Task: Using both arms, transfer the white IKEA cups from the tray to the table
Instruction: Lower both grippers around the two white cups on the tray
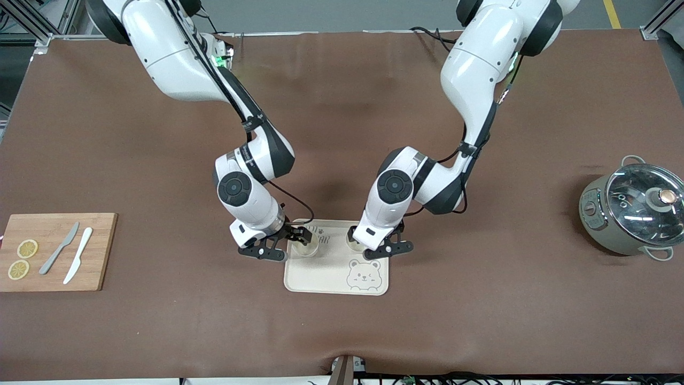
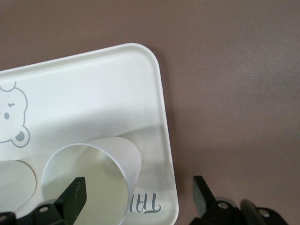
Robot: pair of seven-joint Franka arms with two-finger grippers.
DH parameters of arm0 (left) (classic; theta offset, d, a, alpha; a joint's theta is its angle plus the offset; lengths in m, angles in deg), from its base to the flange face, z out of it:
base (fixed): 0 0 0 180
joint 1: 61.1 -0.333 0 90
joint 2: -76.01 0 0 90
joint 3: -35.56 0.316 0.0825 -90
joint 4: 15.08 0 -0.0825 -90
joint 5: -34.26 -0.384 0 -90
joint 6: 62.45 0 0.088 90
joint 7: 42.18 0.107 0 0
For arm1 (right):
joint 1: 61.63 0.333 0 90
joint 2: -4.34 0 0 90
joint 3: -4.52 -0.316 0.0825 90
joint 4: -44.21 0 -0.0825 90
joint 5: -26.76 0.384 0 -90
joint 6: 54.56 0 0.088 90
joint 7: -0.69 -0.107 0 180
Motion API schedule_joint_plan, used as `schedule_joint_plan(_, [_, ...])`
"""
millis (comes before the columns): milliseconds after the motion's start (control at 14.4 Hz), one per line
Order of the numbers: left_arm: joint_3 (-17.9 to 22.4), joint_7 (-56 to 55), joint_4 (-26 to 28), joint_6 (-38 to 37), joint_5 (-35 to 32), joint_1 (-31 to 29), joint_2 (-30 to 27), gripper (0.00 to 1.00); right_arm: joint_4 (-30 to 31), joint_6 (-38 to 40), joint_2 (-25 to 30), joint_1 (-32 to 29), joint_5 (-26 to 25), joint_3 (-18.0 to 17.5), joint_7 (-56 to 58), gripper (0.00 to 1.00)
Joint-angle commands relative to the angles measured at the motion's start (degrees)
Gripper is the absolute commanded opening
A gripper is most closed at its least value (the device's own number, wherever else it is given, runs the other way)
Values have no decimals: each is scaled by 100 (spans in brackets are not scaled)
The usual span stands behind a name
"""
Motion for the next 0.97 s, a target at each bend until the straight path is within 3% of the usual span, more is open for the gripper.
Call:
schedule_joint_plan(0, [18, -282, 164, 89, -129, 54, -56, 11, -163, -67, -178, 104, -63, 53, -180, 100])
schedule_joint_plan(69, [18, -344, 226, 106, -146, 63, -65, 0, -163, -189, -213, 113, -72, 53, -180, 100])
schedule_joint_plan(624, [10, -397, 218, 97, -138, 64, -74, 0, -155, -331, -310, 165, -72, 62, -145, 98])
schedule_joint_plan(762, [10, -389, 209, 45, -138, 37, -126, 0, -163, -304, -301, 139, -72, 53, -119, 58])
schedule_joint_plan(901, [10, -336, 209, -287, -147, -59, -284, 0, -163, -295, -292, 121, -72, 53, -110, 26])
